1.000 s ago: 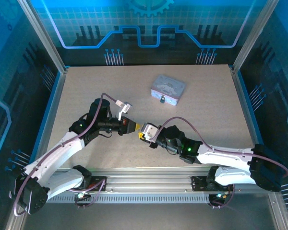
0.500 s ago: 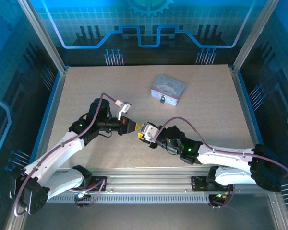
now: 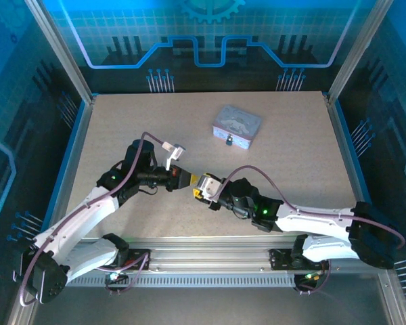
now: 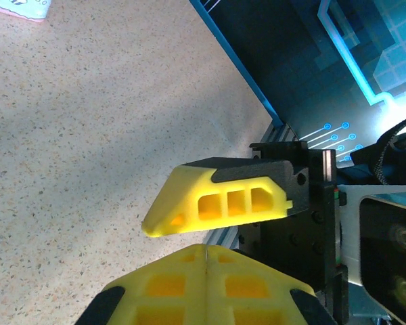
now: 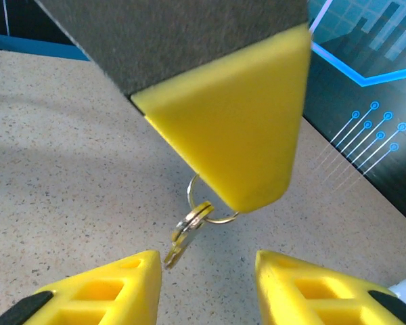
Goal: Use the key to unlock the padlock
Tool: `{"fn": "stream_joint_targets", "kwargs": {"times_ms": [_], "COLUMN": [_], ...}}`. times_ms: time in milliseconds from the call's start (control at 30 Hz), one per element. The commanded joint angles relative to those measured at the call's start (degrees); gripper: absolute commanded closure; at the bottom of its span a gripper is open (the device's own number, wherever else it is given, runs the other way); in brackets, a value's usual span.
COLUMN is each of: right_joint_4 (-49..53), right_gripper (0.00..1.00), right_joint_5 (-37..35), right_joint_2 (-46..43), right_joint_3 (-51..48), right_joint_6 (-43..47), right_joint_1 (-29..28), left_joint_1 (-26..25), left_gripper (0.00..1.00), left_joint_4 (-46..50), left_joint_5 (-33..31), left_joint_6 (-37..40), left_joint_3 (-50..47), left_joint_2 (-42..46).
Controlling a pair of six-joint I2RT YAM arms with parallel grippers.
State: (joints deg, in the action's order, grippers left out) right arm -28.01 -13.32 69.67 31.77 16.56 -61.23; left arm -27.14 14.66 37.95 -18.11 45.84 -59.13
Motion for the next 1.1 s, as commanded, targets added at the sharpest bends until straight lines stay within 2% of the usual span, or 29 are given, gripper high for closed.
{"fn": "stream_joint_targets", "kwargs": {"times_ms": [0, 200, 1067], "right_joint_4": [-2.8, -3.6, -1.9], "right_gripper": [0.59, 0.62, 0.6], "right_joint_5": [-0.9, -2.5, -4.1], "right_joint_2": [0.8, 1.5, 2.6], "right_joint_3": [2.5, 3.2, 0.9], "right_joint_6": [-0.5, 0.0, 1.2], "right_joint_1": [-1.3, -1.3, -2.0], "left_joint_1": [0.4, 0.5, 2.0], "left_gripper": [1.0, 1.0, 1.0], "left_joint_4": [-0.9, -0.9, 0.0], "left_joint_5": [0.5, 0.4, 0.6], "left_joint_6": [-1.2, -1.2, -2.3], "left_joint_3": [-0.6, -0.8, -0.2], "left_joint_2": [1.1, 1.3, 1.7]}}
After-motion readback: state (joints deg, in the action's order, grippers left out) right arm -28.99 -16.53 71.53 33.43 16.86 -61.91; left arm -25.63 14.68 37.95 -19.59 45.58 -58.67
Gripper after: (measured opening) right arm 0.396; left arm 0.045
